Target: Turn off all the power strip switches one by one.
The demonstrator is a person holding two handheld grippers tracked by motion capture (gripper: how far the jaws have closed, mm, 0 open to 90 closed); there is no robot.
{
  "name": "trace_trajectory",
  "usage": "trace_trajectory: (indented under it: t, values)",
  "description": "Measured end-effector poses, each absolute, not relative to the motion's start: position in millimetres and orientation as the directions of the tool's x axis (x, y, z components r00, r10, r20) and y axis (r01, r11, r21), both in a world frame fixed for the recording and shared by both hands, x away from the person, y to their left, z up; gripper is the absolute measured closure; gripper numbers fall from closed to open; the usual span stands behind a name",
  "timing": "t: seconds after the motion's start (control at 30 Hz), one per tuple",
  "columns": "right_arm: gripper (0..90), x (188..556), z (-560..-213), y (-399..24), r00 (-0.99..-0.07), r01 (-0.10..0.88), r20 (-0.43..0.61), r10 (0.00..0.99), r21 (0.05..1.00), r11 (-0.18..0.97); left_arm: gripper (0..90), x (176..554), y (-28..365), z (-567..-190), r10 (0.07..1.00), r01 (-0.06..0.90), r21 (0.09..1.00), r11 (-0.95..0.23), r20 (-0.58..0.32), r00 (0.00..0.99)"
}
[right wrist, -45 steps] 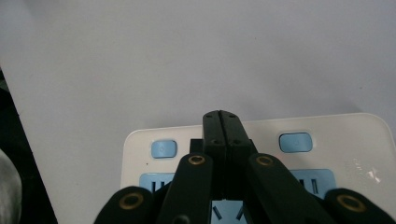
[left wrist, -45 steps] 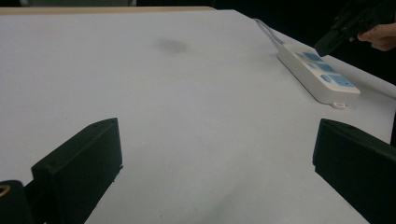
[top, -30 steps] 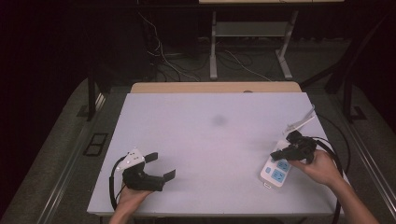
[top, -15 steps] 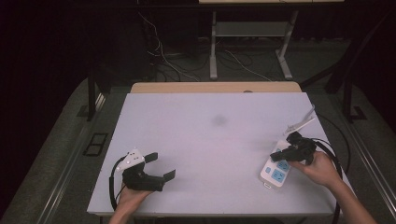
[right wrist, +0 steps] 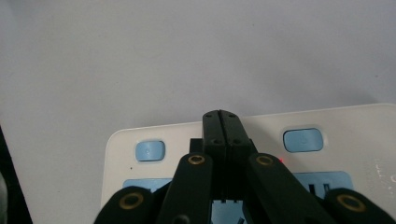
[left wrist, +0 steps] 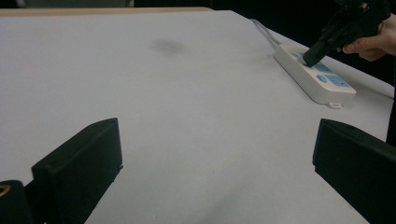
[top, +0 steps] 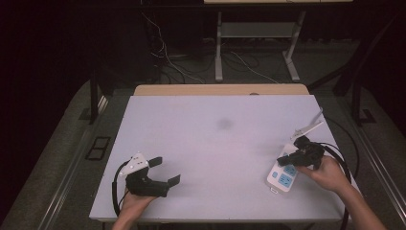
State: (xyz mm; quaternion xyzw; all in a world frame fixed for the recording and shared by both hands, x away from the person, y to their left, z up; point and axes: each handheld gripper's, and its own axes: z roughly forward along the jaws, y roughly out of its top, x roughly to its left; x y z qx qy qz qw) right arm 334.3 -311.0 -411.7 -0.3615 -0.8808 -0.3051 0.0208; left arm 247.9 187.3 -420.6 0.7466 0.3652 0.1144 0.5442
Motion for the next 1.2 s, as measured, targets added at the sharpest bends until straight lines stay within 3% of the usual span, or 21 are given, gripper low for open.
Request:
trace_trajectory:
  t: [1.2]
  values:
    - [90.0, 324.8, -409.5, -311.9, -0.748, 0.622, 0.216, 0.628, 0.56, 0.548, 0.0, 249.9, 190.0, -421.4, 0.676, 0.426, 0.895, -0.135, -0.231, 0.7]
